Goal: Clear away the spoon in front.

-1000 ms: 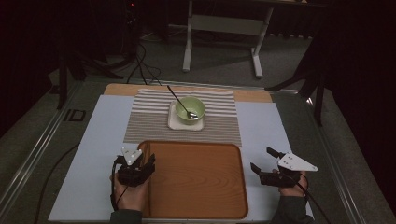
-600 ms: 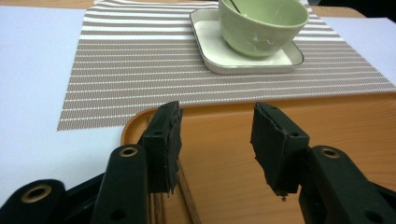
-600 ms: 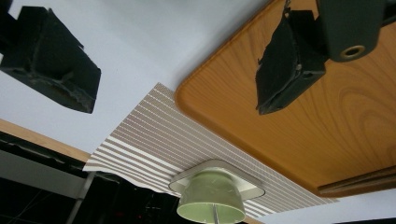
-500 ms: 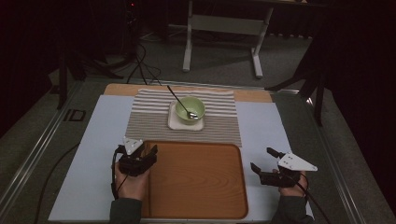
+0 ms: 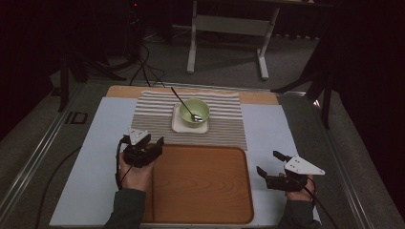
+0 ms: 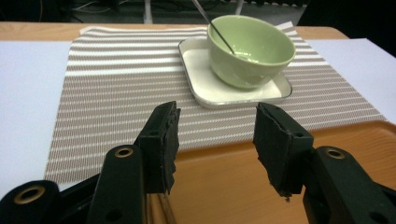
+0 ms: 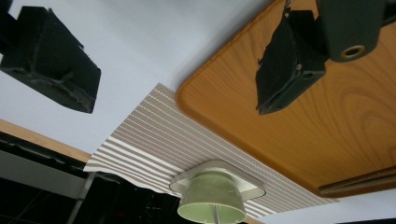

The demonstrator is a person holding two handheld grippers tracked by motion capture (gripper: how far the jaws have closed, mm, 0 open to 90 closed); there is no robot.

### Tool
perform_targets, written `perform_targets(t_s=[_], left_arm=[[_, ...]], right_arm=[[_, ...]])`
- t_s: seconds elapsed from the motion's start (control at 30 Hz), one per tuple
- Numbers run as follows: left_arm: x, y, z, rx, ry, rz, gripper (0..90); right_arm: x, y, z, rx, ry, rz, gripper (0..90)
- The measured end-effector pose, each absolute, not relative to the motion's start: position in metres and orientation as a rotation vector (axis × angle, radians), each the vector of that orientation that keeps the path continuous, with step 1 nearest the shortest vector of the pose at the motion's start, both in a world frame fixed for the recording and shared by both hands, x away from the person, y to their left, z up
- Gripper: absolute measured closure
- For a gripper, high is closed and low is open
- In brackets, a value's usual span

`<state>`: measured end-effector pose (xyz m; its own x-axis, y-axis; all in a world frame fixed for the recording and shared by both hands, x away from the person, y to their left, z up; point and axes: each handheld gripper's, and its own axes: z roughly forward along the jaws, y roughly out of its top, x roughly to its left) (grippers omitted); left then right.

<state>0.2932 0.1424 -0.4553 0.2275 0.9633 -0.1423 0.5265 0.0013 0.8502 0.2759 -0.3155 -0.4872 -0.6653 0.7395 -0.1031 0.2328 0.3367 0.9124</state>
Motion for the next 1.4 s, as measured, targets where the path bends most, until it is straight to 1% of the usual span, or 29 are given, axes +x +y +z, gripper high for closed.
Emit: perform_targets(t_s=[0.23,0.83,1.27,1.4], left_arm=[[0.307,0.141,-0.451,1.664,1.408,0.645,50.6],[0.342,0.145,-0.439,1.641,1.391,0.64,49.9],[0.365,0.139,-0.445,1.671,1.38,0.637,49.7],[0.371,0.139,-0.446,1.654,1.379,0.628,49.7]], right_arm=[[0.276,-0.315,-0.487,0.849,2.094,1.308,13.5],[0.276,-0.316,-0.488,0.853,2.099,1.306,13.5],[0.277,-0.316,-0.487,0.854,2.097,1.307,13.5],[0.277,-0.316,-0.487,0.855,2.097,1.306,13.5]])
